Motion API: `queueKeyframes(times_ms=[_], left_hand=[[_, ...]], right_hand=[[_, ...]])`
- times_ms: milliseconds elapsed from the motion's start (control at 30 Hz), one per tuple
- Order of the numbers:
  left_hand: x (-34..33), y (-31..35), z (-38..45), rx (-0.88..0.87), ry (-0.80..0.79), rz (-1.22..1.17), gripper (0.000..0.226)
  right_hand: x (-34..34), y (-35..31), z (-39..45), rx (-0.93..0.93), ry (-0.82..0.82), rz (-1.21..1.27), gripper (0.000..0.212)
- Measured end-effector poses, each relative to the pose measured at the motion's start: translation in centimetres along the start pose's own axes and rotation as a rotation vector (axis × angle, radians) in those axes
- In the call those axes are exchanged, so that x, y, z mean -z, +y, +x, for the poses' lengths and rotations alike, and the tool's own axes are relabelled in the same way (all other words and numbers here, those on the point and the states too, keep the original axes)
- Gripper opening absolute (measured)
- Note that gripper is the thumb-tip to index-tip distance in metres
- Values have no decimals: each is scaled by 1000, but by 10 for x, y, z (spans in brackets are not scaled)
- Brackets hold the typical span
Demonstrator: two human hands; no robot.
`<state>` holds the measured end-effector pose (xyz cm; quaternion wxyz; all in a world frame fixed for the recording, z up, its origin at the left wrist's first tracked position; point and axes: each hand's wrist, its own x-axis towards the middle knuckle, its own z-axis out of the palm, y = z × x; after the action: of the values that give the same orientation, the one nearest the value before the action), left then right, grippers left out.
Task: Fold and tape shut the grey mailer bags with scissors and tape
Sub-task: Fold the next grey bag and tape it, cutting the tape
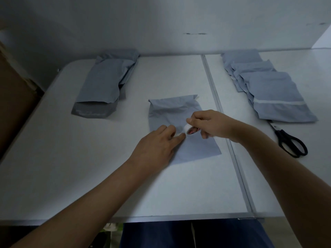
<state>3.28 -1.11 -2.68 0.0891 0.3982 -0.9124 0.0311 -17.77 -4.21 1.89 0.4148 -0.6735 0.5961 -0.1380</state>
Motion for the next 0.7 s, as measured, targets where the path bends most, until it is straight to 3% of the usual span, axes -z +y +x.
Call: queueKeyframes(times_ms=[233, 700], left_hand=[[2, 1, 0, 13, -8, 20, 47], [6, 5, 0, 56, -53, 18, 45]], right_hand=[[6, 5, -2, -19, 0, 160, 37], [23, 1, 1, 0, 58, -283, 41]])
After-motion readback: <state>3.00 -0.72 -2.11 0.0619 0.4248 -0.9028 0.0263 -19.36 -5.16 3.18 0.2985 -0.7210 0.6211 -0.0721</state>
